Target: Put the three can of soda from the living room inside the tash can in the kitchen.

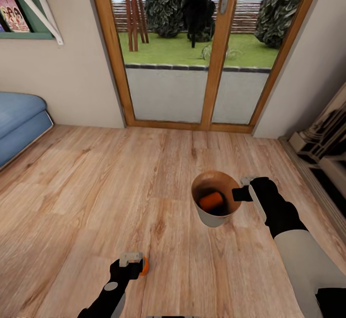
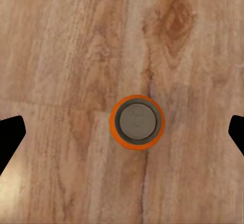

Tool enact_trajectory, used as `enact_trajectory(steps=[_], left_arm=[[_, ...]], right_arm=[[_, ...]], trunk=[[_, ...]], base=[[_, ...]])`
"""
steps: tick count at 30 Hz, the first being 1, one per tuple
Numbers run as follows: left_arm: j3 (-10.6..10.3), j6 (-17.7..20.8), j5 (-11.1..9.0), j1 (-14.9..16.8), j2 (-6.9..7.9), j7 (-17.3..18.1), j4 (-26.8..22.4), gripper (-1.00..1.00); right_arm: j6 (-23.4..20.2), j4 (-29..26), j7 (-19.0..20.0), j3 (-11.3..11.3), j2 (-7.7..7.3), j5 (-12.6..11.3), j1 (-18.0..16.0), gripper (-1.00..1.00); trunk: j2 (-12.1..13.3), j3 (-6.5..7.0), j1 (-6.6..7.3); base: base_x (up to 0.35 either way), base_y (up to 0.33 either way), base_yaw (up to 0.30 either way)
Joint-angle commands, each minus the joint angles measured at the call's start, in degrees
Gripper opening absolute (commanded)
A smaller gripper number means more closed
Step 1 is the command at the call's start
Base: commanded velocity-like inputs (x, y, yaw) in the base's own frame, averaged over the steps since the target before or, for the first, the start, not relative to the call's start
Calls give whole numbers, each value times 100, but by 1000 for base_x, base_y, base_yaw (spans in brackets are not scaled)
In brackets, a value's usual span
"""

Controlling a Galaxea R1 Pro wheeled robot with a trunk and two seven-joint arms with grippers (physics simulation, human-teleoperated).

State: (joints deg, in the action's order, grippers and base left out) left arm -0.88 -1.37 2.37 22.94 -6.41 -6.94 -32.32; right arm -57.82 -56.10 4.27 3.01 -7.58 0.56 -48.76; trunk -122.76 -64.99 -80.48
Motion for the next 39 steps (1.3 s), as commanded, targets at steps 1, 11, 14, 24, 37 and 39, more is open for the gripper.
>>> enact_trajectory(steps=[1, 11, 14, 24, 37, 39], left_arm=[[0, 0, 0, 0, 0, 0, -1, 100], [0, 1, 0, 0, -1, 0, -2, 100], [-2, -1, 0, 0, -1, 0, -2, 100], [-2, 4, 0, 0, -1, 0, -2, 100], [-1, -3, 3, 0, 7, 0, -2, 100], [-2, -3, 3, 0, 7, 0, -2, 100]], right_arm=[[-2, -7, 23, 1, 1, -108, -3, -100], [-2, -15, 29, 7, 10, -117, -3, -100], [-2, -15, 30, 7, 10, -117, -3, -100], [-2, -15, 30, 7, 10, -118, -2, -100], [-2, -15, 30, 7, 13, -117, -2, -100], [-2, -15, 30, 7, 16, -120, -2, -100]], trunk=[[-42, -27, -22], [-283, -213, -153], [-283, -219, -153], [-283, -221, -153], [-283, -237, -153], [-323, -270, -175]], base=[[0, 0, 0], [0, 0, 0], [0, 0, 0], [161, -49, 0], [10, -4, 0], [0, 0, 0]])
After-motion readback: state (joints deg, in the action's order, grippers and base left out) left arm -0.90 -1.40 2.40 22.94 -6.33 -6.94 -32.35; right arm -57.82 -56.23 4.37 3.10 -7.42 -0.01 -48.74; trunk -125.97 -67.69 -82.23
